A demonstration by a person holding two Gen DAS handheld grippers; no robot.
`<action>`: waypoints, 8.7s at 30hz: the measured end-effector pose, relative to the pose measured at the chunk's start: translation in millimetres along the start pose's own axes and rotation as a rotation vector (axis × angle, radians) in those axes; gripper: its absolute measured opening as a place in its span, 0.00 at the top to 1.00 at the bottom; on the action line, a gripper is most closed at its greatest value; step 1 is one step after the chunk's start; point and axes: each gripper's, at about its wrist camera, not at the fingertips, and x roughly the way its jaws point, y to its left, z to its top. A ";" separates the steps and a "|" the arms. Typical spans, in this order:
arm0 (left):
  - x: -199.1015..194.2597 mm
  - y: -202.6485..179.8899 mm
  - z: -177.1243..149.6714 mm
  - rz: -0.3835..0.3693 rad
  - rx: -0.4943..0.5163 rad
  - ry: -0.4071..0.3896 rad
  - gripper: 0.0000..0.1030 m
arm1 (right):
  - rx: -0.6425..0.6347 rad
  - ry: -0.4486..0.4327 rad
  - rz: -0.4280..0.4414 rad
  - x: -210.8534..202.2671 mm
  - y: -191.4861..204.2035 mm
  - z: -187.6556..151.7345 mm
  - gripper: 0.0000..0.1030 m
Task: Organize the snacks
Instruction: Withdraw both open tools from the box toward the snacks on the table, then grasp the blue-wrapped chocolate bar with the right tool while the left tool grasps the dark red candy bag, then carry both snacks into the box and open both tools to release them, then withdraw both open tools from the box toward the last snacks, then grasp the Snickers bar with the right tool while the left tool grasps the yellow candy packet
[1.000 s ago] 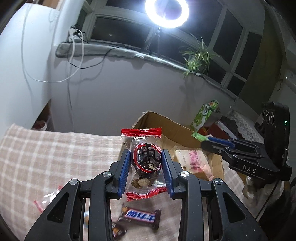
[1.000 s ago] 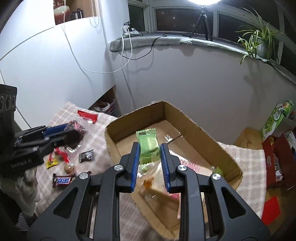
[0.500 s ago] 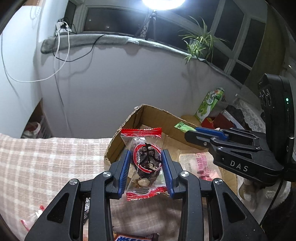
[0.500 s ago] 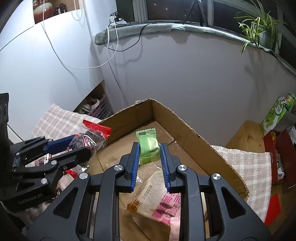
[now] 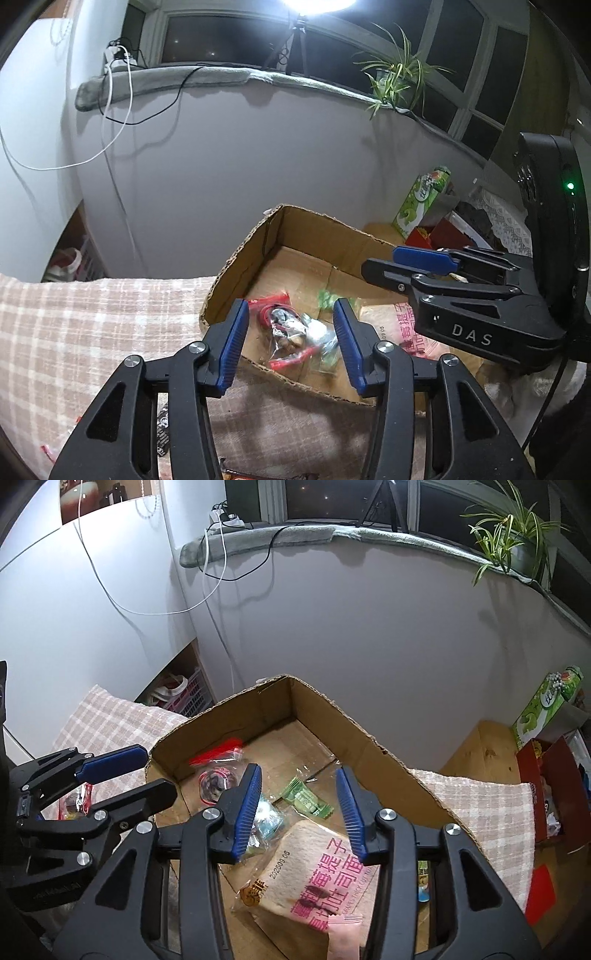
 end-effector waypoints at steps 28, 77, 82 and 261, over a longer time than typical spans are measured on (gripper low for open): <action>-147.9 61.3 -35.8 0.038 -0.094 -0.178 0.55 | -0.135 -0.078 0.114 -85.3 77.1 -46.5 0.57; -67.3 129.2 -103.0 0.245 0.078 0.126 0.46 | -0.272 0.175 0.199 16.3 141.1 -101.9 0.47; -57.2 138.1 -106.1 0.248 0.075 0.147 0.46 | -0.281 0.187 0.200 21.3 143.2 -101.9 0.47; -123.4 149.0 -147.2 0.199 -0.098 0.059 0.50 | 0.035 0.266 0.343 13.9 184.3 -111.0 0.23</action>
